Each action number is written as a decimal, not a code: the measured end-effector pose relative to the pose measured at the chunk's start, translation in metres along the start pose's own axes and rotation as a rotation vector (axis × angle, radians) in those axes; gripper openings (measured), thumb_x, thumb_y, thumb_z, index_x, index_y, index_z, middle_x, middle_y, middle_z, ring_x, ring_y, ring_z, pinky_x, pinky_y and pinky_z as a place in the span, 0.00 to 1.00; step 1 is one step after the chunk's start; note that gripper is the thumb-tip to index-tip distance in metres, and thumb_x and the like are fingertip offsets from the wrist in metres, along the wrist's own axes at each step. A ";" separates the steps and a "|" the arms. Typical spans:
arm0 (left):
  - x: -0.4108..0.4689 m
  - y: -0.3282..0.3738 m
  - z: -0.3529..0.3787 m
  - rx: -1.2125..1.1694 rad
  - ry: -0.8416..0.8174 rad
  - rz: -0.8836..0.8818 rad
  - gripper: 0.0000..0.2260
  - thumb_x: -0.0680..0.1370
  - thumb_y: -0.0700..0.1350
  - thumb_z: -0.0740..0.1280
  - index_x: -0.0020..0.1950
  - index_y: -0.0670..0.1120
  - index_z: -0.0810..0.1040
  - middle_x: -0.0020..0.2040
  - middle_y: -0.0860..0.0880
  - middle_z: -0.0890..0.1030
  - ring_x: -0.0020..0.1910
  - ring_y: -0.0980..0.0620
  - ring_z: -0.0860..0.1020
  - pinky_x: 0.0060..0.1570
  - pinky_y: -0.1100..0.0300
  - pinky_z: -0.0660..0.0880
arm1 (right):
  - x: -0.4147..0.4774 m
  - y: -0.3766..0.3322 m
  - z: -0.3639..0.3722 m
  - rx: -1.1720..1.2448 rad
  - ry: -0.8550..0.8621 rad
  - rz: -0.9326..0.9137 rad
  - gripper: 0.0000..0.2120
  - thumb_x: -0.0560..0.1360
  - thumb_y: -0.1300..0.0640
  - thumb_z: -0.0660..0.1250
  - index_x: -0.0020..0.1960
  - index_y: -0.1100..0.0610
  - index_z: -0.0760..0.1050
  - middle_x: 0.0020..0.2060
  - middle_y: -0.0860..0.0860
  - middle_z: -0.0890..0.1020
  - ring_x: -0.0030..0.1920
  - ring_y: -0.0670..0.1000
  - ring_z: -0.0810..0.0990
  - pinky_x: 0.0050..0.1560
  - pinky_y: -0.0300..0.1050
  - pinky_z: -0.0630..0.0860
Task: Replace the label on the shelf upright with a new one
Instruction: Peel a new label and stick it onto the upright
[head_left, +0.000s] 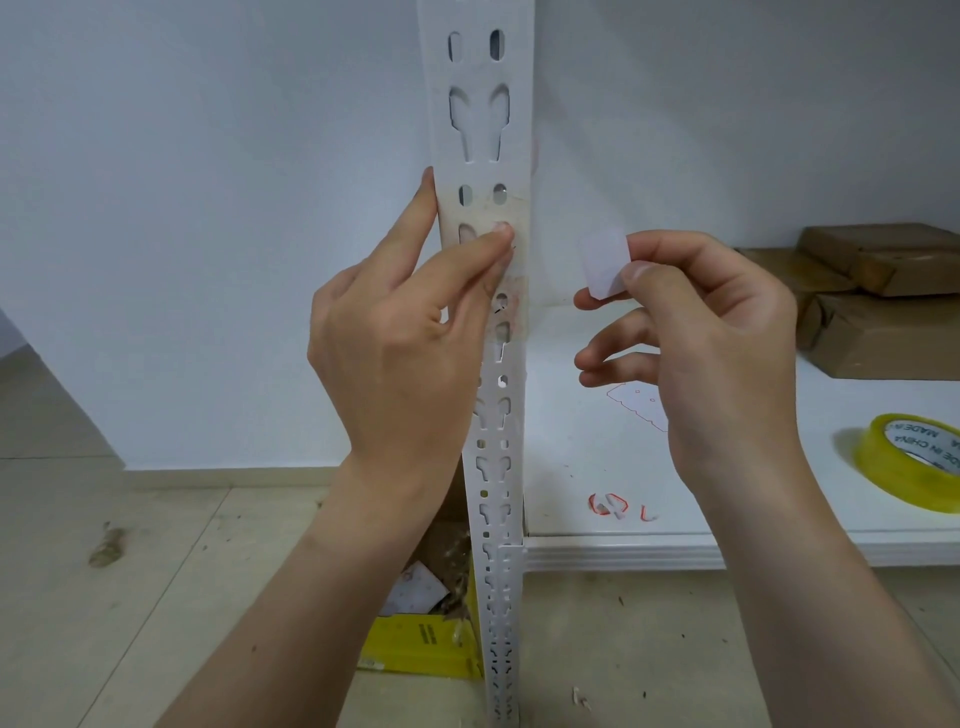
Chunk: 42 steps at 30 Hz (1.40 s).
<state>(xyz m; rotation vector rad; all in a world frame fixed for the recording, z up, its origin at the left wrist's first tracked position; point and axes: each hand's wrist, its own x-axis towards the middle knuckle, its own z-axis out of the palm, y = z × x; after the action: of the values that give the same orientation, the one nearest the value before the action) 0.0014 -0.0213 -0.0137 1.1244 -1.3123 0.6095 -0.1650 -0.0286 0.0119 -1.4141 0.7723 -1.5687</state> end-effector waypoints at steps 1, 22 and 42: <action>0.000 0.001 0.000 0.001 0.000 -0.006 0.09 0.83 0.50 0.70 0.56 0.50 0.88 0.68 0.44 0.82 0.54 0.45 0.87 0.47 0.42 0.82 | 0.000 0.000 0.000 0.002 0.000 0.000 0.12 0.80 0.66 0.64 0.44 0.53 0.82 0.37 0.54 0.86 0.25 0.56 0.80 0.29 0.49 0.81; 0.000 0.005 0.000 -0.020 -0.011 -0.094 0.08 0.82 0.53 0.70 0.57 0.53 0.88 0.70 0.51 0.81 0.50 0.53 0.85 0.43 0.46 0.82 | -0.002 -0.001 0.002 0.012 0.004 -0.005 0.12 0.80 0.66 0.64 0.45 0.54 0.82 0.36 0.54 0.85 0.25 0.57 0.79 0.29 0.49 0.81; 0.000 -0.010 0.005 -0.009 0.043 0.063 0.10 0.83 0.50 0.70 0.50 0.47 0.88 0.67 0.44 0.83 0.58 0.51 0.85 0.44 0.38 0.81 | -0.001 -0.001 0.004 -0.004 0.011 -0.011 0.10 0.80 0.66 0.64 0.46 0.57 0.82 0.37 0.55 0.86 0.26 0.57 0.79 0.30 0.49 0.82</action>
<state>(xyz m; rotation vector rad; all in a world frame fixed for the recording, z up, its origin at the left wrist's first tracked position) 0.0076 -0.0295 -0.0175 1.0608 -1.3164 0.6695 -0.1616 -0.0272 0.0129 -1.4158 0.7759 -1.5849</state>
